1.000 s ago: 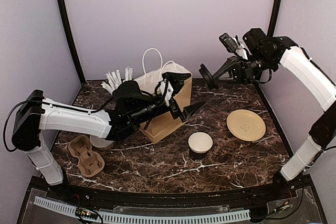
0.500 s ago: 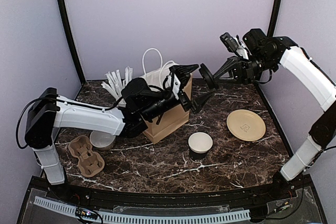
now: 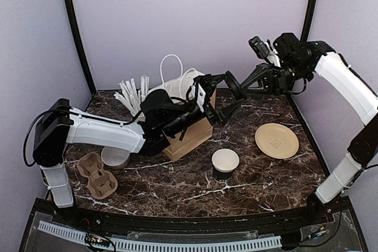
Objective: Pack the takeout coffee
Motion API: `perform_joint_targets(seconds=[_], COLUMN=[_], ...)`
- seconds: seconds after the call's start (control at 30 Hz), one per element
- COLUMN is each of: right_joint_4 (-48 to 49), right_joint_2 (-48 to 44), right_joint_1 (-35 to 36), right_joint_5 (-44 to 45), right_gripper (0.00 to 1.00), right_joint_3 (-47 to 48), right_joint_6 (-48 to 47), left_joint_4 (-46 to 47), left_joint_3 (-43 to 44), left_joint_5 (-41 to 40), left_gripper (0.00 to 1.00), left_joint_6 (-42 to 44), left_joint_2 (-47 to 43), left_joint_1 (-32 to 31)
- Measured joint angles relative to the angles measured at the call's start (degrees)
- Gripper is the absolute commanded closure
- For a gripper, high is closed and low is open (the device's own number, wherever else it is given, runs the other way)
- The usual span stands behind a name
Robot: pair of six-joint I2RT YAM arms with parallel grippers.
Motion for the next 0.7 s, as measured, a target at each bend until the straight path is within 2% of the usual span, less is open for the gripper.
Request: perform_joint_targets(seconds=[0.33, 0.4, 0.57, 0.7], right_joint_4=[-0.2, -0.2, 0.5, 3.5], right_joint_2=[0.0, 0.0, 0.0, -0.3], right_joint_1=[0.0, 0.0, 0.0, -1.2], right_joint_5=[-0.4, -0.5, 0.3, 2.6], right_gripper=[0.94, 0.89, 0.7, 0.65], right_joint_3=[0.0, 0.0, -0.1, -1.7], right_joint_6=[-0.3, -0.3, 1.0, 5.0], left_joint_4=[0.4, 0.4, 0.4, 0.2], left_joint_3=[0.0, 0.0, 0.0, -0.3], left_joint_5=[-0.9, -1.0, -1.6, -2.1], left_gripper=[0.23, 0.24, 0.26, 0.26], left_joint_6=[-0.4, -0.5, -0.5, -1.0], left_joint_2=[0.4, 0.4, 0.5, 0.5], left_joint_1=[-0.2, -0.2, -0.2, -0.2])
